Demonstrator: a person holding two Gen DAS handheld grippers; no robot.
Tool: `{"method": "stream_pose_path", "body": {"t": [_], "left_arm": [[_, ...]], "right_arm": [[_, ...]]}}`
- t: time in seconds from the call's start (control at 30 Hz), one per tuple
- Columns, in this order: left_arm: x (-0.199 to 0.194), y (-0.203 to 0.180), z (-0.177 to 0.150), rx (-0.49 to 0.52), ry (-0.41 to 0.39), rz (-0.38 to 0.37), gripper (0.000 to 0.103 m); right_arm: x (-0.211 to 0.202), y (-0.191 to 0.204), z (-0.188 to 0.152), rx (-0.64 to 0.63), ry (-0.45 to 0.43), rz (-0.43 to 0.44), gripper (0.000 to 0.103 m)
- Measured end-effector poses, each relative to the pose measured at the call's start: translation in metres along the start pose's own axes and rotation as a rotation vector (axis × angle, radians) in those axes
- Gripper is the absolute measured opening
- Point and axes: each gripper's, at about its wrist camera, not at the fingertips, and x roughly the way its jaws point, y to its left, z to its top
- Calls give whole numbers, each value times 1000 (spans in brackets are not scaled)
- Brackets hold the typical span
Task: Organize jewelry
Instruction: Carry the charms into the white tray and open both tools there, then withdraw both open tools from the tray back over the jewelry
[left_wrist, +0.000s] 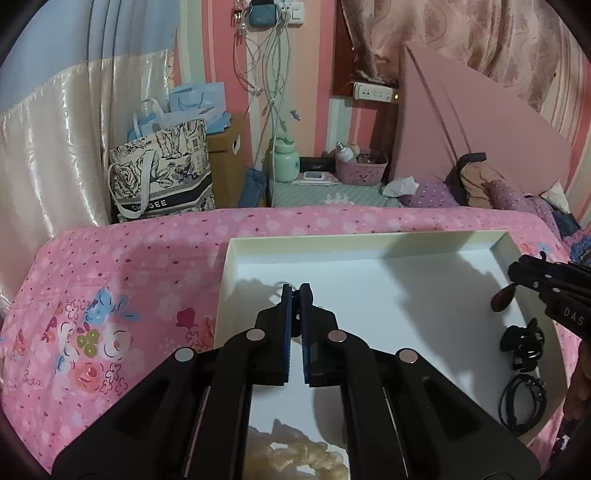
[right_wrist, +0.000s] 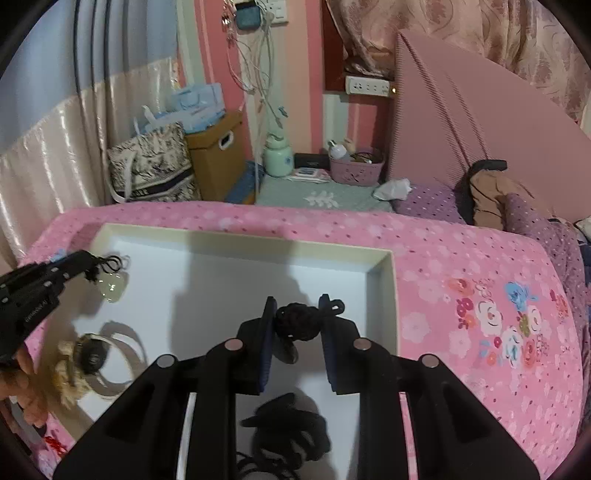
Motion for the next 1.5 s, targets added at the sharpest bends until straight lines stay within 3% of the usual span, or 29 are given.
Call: {"method": "stream_pose_path", "body": {"t": [0.47,0.53,0.6,0.67,0.73,0.77,0.9,1.07,1.2,1.23,1.33,1.5], "left_arm": [[19,1,3,-18,96,58,3],[20,1,3,-20,105,61,11],[21,2,3,-30,109,68,32],[21,2,4,-31,110,66,40],[21,1,4,-21,114,72,48],[20,1,5,-17,113,73,52],[7,6,10,-40,88,54,54],[-43,26,10,-50,-8,-3,58],[-91,43,-16,-22,-87,19,59],[-101,48,-23,-21,-97,23,59],[-133,68,-60,-58,-116,-23,63],[-173,89,-137,-54,-116,46,63]], "right_arm": [[19,-14,-1,-12,83,-100,26],[23,-14,-3,-14,98,-109,26],[27,-16,-5,-9,106,-113,26],[27,-16,-5,-10,109,-115,34],[25,-14,-3,-16,103,-124,53],[23,-14,-3,-17,102,-118,53],[4,-17,4,2,69,-101,53],[-71,-33,12,36,-101,-46,58],[-124,-45,-13,15,-196,-54,58],[-144,-49,-36,13,-221,-45,58],[-156,-49,-63,-24,-231,-66,58],[-178,-60,-142,-20,-230,-59,58]]}}
